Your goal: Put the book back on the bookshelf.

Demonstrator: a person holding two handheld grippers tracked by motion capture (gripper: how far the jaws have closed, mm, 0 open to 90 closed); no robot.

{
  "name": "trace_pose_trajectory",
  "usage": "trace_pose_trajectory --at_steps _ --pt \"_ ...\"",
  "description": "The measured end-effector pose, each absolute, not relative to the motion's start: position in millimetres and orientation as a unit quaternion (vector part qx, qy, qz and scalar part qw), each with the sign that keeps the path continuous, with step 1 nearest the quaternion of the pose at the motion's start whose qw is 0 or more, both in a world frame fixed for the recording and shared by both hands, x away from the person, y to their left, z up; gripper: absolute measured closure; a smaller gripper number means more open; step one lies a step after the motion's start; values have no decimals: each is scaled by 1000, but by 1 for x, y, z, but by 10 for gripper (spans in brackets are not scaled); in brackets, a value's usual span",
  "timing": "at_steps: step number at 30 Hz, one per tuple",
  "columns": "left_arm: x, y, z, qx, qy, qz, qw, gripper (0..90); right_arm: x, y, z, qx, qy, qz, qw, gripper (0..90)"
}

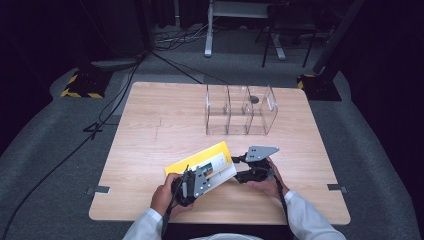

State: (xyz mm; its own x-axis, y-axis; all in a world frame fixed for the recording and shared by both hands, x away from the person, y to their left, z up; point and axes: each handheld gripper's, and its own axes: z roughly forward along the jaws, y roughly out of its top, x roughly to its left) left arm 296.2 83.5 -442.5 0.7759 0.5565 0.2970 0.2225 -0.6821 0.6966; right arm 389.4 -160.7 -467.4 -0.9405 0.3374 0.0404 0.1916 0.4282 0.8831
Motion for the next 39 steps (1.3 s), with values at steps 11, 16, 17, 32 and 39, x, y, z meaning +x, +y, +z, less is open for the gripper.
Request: trace_pose_trajectory --at_steps 11,16,17,32,39 --pt "307 75 -423 837 228 230 441 782 382 -182 -431 148 803 564 124 489" --pt "311 70 -419 812 222 221 492 785 380 -194 -415 139 788 581 150 489" --pt "311 70 -418 808 221 217 501 785 379 -196 -413 139 785 584 153 489" --pt "291 98 -429 793 228 184 535 758 360 -180 -395 69 792 584 166 467" --pt "280 121 -434 795 244 173 528 753 350 -151 -394 44 796 584 151 467"
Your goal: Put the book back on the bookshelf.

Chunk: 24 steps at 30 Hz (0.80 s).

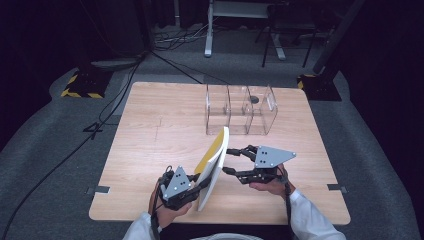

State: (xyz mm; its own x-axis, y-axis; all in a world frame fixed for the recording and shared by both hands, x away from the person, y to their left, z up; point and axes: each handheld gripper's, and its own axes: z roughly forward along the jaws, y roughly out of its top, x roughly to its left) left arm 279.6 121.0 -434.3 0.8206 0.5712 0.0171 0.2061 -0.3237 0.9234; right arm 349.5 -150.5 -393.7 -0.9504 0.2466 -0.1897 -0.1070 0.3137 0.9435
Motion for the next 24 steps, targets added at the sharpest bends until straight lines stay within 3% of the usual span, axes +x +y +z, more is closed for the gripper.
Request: trace_pose_trajectory --at_steps 12,24 --pt "288 124 -449 783 264 150 543 764 352 -142 -401 67 807 571 138 457" --pt "319 115 -453 773 269 155 554 719 373 -150 -400 138 800 561 160 454"
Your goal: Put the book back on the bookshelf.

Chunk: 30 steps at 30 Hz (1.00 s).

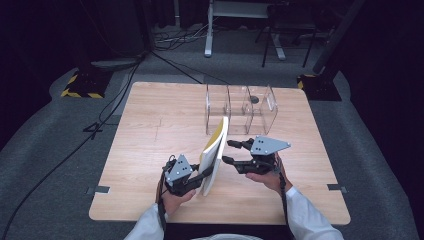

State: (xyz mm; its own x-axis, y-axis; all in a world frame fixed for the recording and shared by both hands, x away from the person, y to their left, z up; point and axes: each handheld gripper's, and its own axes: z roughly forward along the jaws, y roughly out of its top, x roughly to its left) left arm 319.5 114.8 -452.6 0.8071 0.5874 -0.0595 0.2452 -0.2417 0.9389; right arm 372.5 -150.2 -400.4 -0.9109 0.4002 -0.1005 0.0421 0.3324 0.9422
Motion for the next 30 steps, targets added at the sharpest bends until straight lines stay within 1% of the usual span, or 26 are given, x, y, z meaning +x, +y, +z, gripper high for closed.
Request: trace_pose_trajectory --at_steps 2,5,8,11,13,17,18,19,20,21,23,25,26,30 --pt "317 117 -452 774 269 165 548 708 368 -145 -405 136 806 551 168 454" --pt "313 120 -452 779 271 171 539 708 365 -141 -407 133 811 545 166 451" --pt "312 123 -451 782 270 168 535 703 364 -138 -408 134 814 538 172 446" --pt "309 127 -452 790 264 165 529 662 364 -134 -409 135 814 538 172 446" --pt "306 129 -451 796 257 165 523 611 363 -132 -410 133 814 539 170 443" --pt "297 130 -451 806 239 168 515 576 360 -127 -410 123 818 536 169 434" --pt "295 131 -450 811 234 162 511 553 359 -127 -410 122 819 535 171 435" --pt "294 131 -450 810 236 162 512 484 358 -127 -410 123 818 535 172 439" --pt "293 131 -450 810 237 157 513 455 358 -127 -410 123 818 535 170 440" --pt "294 129 -451 814 233 142 513 401 359 -127 -410 122 819 536 168 434" --pt "292 122 -452 822 229 147 499 318 359 -125 -411 121 819 536 166 426" --pt "291 112 -453 829 231 157 484 263 358 -122 -412 117 823 529 173 424" --pt "290 109 -454 829 235 165 479 241 358 -121 -412 114 824 527 173 424" --pt "297 100 -456 818 267 190 473 235 360 -119 -413 117 823 528 171 421"
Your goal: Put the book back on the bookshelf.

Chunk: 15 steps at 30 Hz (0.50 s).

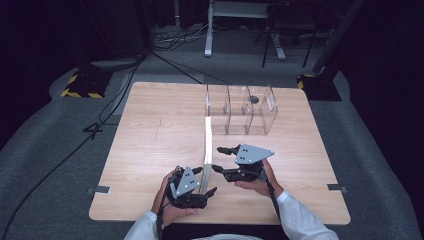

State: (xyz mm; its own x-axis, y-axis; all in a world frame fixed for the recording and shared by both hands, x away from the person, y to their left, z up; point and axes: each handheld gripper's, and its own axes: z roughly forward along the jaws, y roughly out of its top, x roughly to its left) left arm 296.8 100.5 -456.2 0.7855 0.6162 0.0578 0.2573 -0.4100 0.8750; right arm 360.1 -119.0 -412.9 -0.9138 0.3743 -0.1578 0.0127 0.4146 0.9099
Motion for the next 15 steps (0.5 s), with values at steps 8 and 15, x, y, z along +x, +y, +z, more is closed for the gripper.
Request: trace_pose_trajectory --at_steps 8,15 --pt "303 103 -456 802 291 216 475 390 366 -115 -414 127 824 525 170 405" --pt "301 113 -455 796 303 235 469 656 374 -116 -416 147 822 525 165 391"
